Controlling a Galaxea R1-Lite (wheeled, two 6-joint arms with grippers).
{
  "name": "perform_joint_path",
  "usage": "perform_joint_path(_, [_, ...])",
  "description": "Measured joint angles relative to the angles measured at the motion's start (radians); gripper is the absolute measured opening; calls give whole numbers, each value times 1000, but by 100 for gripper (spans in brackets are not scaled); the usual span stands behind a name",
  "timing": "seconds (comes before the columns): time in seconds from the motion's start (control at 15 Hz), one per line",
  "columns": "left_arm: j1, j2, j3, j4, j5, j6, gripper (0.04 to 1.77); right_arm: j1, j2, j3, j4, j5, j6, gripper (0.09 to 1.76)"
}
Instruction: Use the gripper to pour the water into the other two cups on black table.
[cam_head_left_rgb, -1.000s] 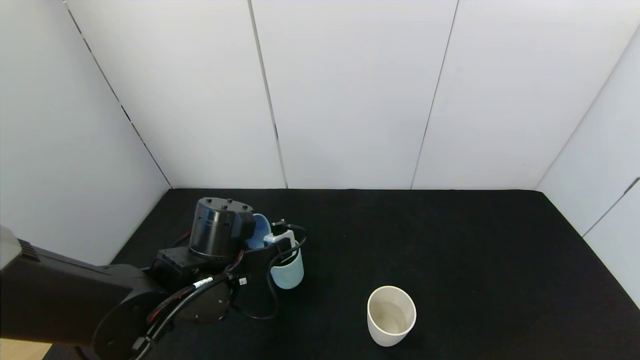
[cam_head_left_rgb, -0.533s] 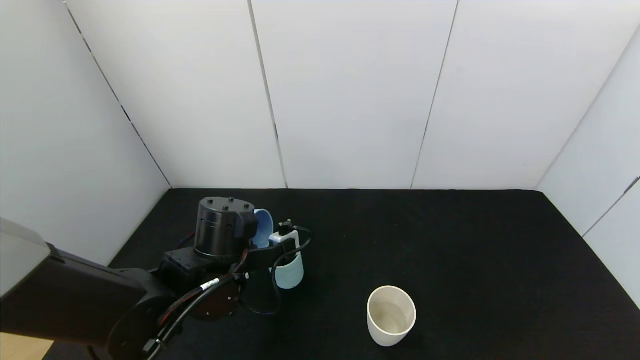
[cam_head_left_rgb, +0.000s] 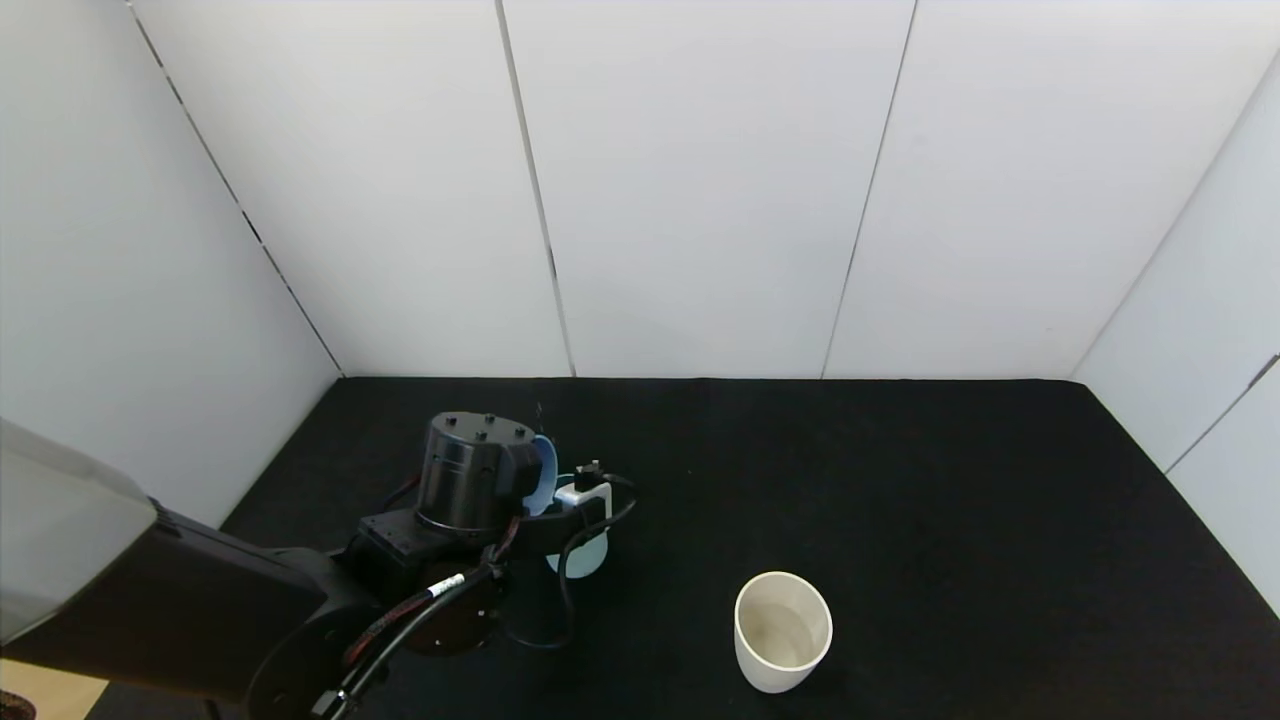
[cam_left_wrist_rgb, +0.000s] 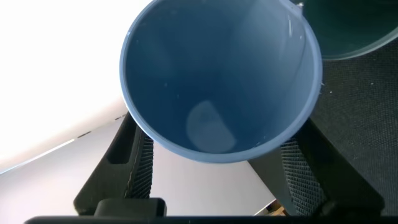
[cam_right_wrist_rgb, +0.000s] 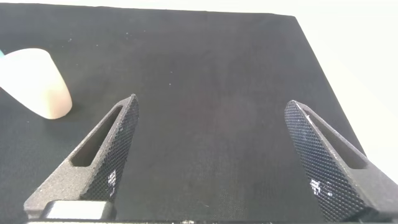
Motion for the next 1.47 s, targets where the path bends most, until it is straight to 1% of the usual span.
perform_joint_path(0.47, [-4,7,2,-18,8,16,119,0,0,0,0,0,0,171])
perform_joint_path(0.93, [-3,-3,14,-25,6,4,119,0,0,0,0,0,0,171])
perform_joint_path(1.13, [0,-7,19,-80,-5,0,119,0,0,0,0,0,0,171])
perform_joint_path(1.33, [1,-6,34,-186,-9,-8,119,0,0,0,0,0,0,171])
perform_joint_path(1.47, [3,-5,38,-196,-9,-67,119,0,0,0,0,0,0,171])
